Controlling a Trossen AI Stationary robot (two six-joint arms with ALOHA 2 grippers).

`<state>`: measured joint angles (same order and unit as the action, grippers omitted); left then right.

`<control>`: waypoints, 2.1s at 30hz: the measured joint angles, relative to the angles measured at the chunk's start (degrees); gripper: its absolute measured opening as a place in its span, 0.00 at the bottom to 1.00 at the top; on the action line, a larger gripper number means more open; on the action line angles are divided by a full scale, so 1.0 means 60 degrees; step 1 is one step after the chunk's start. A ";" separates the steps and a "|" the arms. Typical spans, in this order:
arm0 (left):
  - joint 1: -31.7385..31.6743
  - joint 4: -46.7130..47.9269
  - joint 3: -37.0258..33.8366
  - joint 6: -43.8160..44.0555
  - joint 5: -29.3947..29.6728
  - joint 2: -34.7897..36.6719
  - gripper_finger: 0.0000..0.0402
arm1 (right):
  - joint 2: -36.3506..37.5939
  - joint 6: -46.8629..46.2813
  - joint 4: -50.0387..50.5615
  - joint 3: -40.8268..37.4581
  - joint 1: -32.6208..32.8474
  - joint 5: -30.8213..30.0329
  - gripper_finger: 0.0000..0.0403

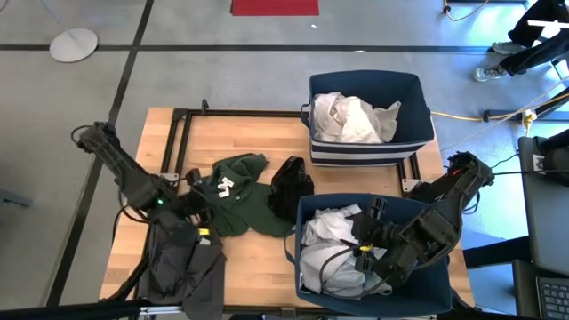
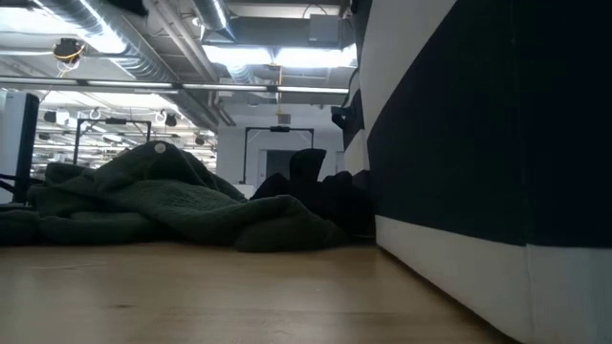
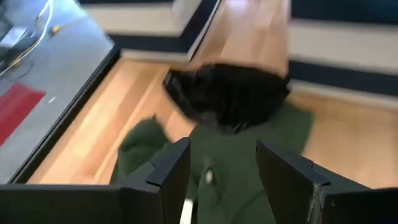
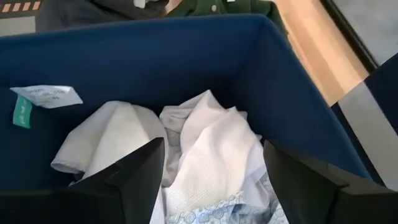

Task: Sort clothes
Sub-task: Put the green polo shirt into the bottom blue bin

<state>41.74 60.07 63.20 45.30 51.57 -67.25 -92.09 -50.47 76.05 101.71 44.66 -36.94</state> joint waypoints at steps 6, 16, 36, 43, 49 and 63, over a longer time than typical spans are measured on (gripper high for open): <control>-0.0748 0.0709 0.0000 0.0626 -0.0802 -0.1239 0.43 | 0.0000 0.0002 -0.0003 -0.0004 0.0000 -0.0026 0.68; -0.1872 0.0092 -0.0549 -0.0549 -0.2068 -0.2573 0.43 | 0.0000 -0.0002 -0.0054 -0.0274 0.0000 -0.0063 0.68; -0.4416 -0.3837 -0.4088 -0.0838 -0.3309 -0.2585 0.43 | -0.0004 0.0002 -0.0403 -0.0973 -0.0004 0.0003 0.68; -0.5533 -0.6552 -0.5294 -0.1024 -0.4730 -0.2527 0.43 | -0.0004 0.0125 -0.0430 -0.0973 -0.0004 -0.0096 0.68; -0.6056 -0.7486 -0.5705 -0.1458 -0.5172 -0.2519 0.42 | -0.0004 0.0210 -0.0452 -0.0970 -0.0004 -0.0201 0.68; -0.5956 -0.7726 -0.5739 -0.2490 -0.5525 -0.2523 0.04 | -0.0004 0.0213 -0.0455 -0.0969 -0.0004 -0.0205 0.68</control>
<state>6.00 13.72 28.76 30.35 18.42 -82.39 -92.12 -49.19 73.32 95.90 44.64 -38.17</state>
